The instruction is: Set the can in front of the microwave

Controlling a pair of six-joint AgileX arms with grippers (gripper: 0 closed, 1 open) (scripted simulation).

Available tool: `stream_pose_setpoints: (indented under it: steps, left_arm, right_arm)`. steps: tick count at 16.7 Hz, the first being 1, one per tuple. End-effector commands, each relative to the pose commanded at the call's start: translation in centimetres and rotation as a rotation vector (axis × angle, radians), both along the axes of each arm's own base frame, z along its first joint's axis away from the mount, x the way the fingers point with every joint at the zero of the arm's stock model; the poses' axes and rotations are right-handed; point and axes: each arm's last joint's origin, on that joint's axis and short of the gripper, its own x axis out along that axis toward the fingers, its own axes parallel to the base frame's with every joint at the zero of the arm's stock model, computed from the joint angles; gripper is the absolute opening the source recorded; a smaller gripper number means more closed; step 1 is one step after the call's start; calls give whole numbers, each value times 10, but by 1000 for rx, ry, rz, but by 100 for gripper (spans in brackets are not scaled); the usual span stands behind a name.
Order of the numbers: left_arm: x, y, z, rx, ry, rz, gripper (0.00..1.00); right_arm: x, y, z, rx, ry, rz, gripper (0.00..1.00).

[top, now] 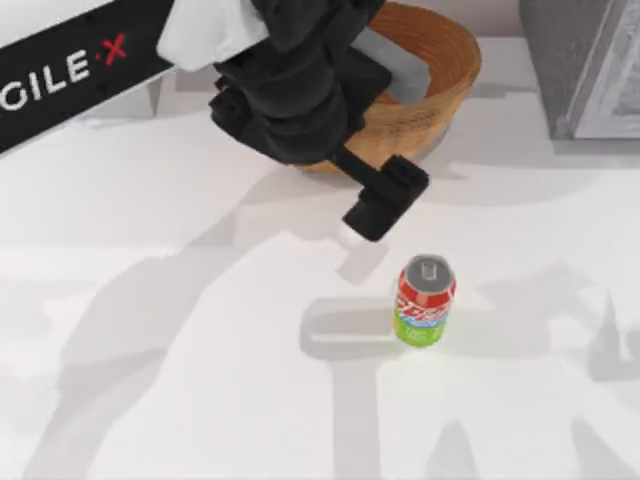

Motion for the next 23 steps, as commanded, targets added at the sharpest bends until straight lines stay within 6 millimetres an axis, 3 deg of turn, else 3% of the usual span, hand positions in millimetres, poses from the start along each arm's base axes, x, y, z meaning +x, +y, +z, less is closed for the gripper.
stream_pose_setpoints:
  steps: [5,9,13,20,23]
  left_arm:
    - [12,-70,-34,116,155,-50,100]
    - [12,-99,-52,170,219,-41,100]
    - [11,-111,-57,188,243,-22,100]
    - [13,-110,-59,189,245,-15,100]
    - [13,-113,-72,188,244,-20,100]
  right_arm:
    - [0,0,0,0,0,0,100]
    - [0,0,0,0,0,0,100]
    - [0,0,0,0,0,0,100]
    - [0,0,0,0,0,0,100]
    - [0,0,0,0,0,0,100]
